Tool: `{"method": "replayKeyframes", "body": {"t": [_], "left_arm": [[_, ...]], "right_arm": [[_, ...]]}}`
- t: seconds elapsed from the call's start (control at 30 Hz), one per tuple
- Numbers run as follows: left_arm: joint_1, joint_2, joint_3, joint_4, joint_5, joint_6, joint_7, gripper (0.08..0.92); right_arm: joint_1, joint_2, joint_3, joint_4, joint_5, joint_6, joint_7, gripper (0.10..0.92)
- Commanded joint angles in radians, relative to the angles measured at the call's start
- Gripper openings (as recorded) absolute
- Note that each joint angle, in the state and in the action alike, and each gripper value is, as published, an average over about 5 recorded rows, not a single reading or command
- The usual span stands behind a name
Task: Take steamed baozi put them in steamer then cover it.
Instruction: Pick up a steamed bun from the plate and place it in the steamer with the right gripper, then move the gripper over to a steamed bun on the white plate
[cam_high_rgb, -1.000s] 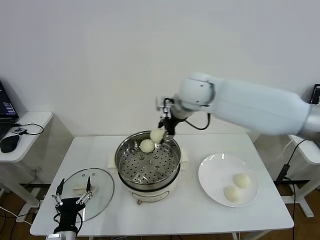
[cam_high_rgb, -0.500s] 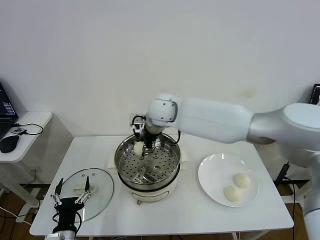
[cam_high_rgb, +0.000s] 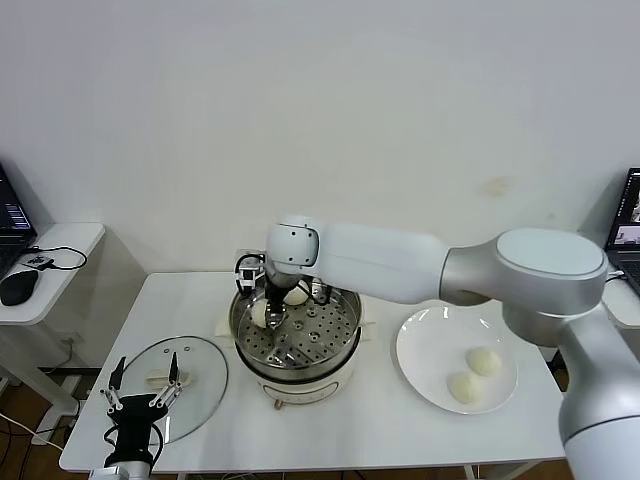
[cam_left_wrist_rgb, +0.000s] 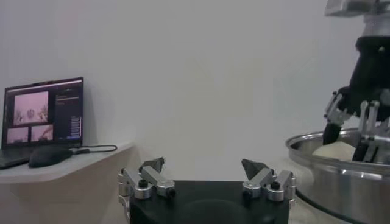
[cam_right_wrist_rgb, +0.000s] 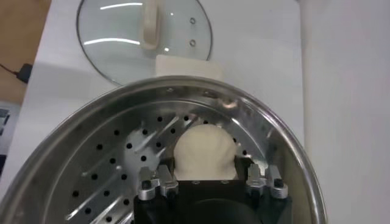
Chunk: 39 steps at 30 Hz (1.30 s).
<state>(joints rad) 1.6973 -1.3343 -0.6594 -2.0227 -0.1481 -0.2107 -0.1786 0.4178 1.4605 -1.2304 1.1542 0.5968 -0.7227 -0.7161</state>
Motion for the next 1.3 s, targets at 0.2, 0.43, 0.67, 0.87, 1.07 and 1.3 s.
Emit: {"method": "replayKeyframes", "body": {"t": [0.2,0.43,0.67,0.87,1.07,1.3], "left_arm": [[0.000,0.004,0.000,0.004,0.002,-0.002,0.001,0.823],[-0.008,0.008,0.010,0.006,0.003,0.000,0.001,0.823],[-0.009,0.013,0.030,-0.001,0.010,0.002,0.002,0.823],[0.004,0.013,0.039,-0.010,0.019,0.000,0.002,0.823],[0.012,0.009,0.046,-0.012,0.035,0.000,0.001,0.823],[0.026,0.003,0.046,-0.015,0.055,0.002,0.000,0.823]], "right_arm": [[0.051,-0.036,0.030,0.036,-0.004,-0.004,-0.034,0.797],[0.250,-0.251,-0.012,0.270,0.000,0.011,-0.182,0.822],[0.388,-0.569,-0.079,0.487,-0.127,0.125,-0.345,0.823],[0.370,-0.862,-0.121,0.602,-0.322,0.257,-0.433,0.823],[0.156,-1.062,-0.048,0.646,-0.515,0.332,-0.426,0.823],[-0.313,-1.169,0.280,0.629,-0.677,0.343,-0.373,0.823]]}}
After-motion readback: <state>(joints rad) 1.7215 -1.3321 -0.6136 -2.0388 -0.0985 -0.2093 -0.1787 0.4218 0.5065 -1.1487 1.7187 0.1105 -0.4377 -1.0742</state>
